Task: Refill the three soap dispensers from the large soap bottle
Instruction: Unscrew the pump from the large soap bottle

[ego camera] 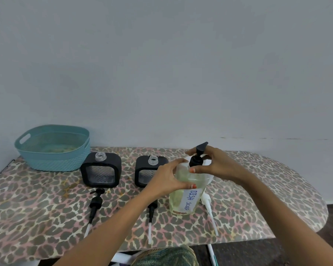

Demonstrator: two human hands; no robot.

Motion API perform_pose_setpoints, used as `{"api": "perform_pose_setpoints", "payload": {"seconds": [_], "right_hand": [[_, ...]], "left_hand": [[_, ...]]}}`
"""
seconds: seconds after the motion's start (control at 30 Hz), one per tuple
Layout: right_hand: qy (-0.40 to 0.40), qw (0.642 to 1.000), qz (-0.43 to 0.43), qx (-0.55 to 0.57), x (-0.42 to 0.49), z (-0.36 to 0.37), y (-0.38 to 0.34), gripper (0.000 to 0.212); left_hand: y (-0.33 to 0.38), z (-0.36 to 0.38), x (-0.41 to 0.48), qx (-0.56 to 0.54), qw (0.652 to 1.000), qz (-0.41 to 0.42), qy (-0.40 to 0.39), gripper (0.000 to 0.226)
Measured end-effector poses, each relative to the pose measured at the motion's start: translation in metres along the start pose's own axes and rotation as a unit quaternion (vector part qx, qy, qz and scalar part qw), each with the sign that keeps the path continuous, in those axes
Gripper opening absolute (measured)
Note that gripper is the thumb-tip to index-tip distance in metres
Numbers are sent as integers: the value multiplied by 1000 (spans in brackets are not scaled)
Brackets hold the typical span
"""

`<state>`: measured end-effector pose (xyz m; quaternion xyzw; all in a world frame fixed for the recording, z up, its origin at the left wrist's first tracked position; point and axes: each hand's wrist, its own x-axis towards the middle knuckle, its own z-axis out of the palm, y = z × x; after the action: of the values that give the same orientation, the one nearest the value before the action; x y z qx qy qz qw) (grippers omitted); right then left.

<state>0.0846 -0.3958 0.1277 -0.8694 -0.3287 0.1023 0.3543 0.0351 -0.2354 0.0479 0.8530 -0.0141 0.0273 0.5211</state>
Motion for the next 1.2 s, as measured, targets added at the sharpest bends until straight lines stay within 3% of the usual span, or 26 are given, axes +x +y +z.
{"api": "perform_pose_setpoints", "payload": {"seconds": [0.1, 0.17, 0.3, 0.4, 0.47, 0.63, 0.83, 1.0, 1.2], "right_hand": [[121, 992, 17, -24, -2, 16, -2, 35], [154, 988, 33, -10, -3, 24, -3, 34], [122, 992, 40, 16, -6, 19, -5, 23], [66, 986, 48, 147, -10, 12, -6, 34], [60, 984, 48, 159, -10, 16, -7, 43], [167, 985, 16, 37, -5, 28, -10, 50], [152, 979, 36, 131, -11, 22, -6, 34], [128, 971, 65, 191, -8, 27, -2, 35], [229, 970, 72, 43, -6, 41, 2, 34]], "left_hand": [[0, 0, 0, -4, 1000, -1, 1, 82], [0, 1, 0, -3, 1000, -1, -1, 81], [-1, 0, 1, -15, 1000, -3, 1, 80], [-1, 1, 1, -12, 1000, 4, 3, 80], [-2, 2, 1, -6, 1000, 3, 3, 81], [-2, 2, 2, -10, 1000, -2, 4, 79], [-2, 2, 1, -16, 1000, -3, 2, 81], [-2, 2, 0, -20, 1000, 0, -4, 87], [-1, 2, 0, -20, 1000, -4, -1, 79]]}}
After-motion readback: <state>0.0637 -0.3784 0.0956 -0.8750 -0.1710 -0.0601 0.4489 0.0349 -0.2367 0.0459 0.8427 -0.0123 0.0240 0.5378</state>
